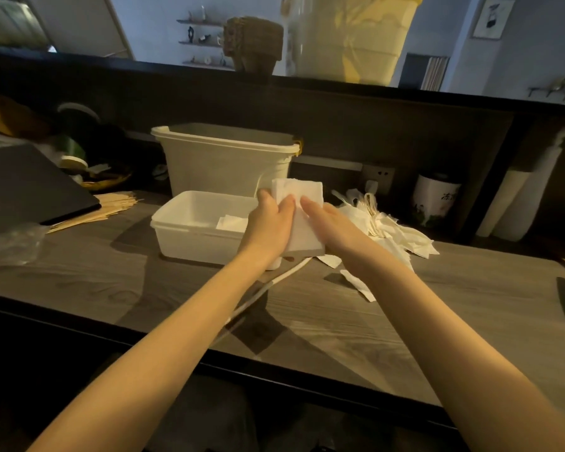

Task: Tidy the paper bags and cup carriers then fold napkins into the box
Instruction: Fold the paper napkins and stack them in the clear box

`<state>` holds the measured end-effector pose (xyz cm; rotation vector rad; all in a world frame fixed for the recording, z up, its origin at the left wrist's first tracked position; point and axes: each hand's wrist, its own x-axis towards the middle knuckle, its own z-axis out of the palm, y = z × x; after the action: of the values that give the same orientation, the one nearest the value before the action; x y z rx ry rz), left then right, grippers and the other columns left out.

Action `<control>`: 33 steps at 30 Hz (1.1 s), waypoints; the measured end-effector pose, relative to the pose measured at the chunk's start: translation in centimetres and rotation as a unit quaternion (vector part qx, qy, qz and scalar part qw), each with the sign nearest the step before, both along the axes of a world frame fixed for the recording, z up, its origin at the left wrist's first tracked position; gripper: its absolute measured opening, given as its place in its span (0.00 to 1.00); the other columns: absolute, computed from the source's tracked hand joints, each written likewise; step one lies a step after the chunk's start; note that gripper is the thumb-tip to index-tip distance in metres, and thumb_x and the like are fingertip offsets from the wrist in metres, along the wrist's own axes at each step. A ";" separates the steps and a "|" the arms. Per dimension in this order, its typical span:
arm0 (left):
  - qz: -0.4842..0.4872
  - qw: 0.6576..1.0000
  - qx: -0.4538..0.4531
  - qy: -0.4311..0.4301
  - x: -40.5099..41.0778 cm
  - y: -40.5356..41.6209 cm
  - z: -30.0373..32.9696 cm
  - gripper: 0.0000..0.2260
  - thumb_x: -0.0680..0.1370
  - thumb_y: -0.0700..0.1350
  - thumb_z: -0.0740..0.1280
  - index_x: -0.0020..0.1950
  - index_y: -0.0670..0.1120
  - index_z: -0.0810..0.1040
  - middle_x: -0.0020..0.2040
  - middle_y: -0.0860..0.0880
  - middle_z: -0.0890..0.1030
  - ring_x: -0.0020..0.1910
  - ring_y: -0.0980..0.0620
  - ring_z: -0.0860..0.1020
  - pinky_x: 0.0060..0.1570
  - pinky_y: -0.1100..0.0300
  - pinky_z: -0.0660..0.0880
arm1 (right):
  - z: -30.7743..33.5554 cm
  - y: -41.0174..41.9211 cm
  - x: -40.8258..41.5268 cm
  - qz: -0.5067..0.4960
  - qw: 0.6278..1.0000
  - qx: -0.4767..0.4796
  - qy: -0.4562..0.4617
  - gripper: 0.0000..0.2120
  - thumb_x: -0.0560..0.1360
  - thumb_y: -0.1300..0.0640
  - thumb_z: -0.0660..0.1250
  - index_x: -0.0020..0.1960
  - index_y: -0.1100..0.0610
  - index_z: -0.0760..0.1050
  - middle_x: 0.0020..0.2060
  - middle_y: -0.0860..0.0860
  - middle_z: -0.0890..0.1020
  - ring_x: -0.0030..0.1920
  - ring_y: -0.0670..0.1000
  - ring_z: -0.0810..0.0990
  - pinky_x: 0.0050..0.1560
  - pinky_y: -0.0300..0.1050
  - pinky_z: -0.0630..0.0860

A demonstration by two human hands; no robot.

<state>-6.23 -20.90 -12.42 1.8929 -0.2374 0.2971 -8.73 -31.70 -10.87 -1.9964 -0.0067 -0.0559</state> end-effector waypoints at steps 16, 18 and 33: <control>0.075 0.991 0.110 -0.007 8.7 11.6 1.7 0.13 0.81 0.51 0.56 0.60 0.45 0.71 0.49 0.48 0.74 0.46 0.51 0.74 0.35 0.63 0.69 | 1.4 9.2 10.5 0.014 0.994 0.102 0.047 0.16 0.81 0.51 0.58 0.65 0.57 0.65 0.48 0.54 0.76 0.42 0.50 0.78 0.25 0.37 0.77; 0.128 0.988 0.072 -0.038 9.5 12.7 1.4 0.07 0.81 0.48 0.58 0.53 0.46 0.72 0.47 0.49 0.73 0.46 0.52 0.72 0.36 0.63 0.65 | 1.2 10.0 11.7 0.005 0.992 0.108 0.060 0.16 0.81 0.52 0.57 0.65 0.60 0.66 0.49 0.57 0.76 0.39 0.50 0.76 0.21 0.35 0.73; 0.127 0.977 -0.168 -0.026 10.4 14.4 -0.1 0.11 0.79 0.39 0.58 0.38 0.48 0.74 0.25 0.50 0.65 0.20 0.59 0.64 0.21 0.67 0.60 | -1.7 12.9 15.7 0.092 0.962 0.090 0.242 0.05 0.81 0.63 0.54 0.50 0.61 0.68 0.37 0.54 0.72 0.35 0.49 0.73 0.31 0.41 0.75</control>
<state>4.13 -6.48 -12.56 1.5792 0.0228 0.5269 7.00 -18.81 -12.52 -1.7742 0.1221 0.5344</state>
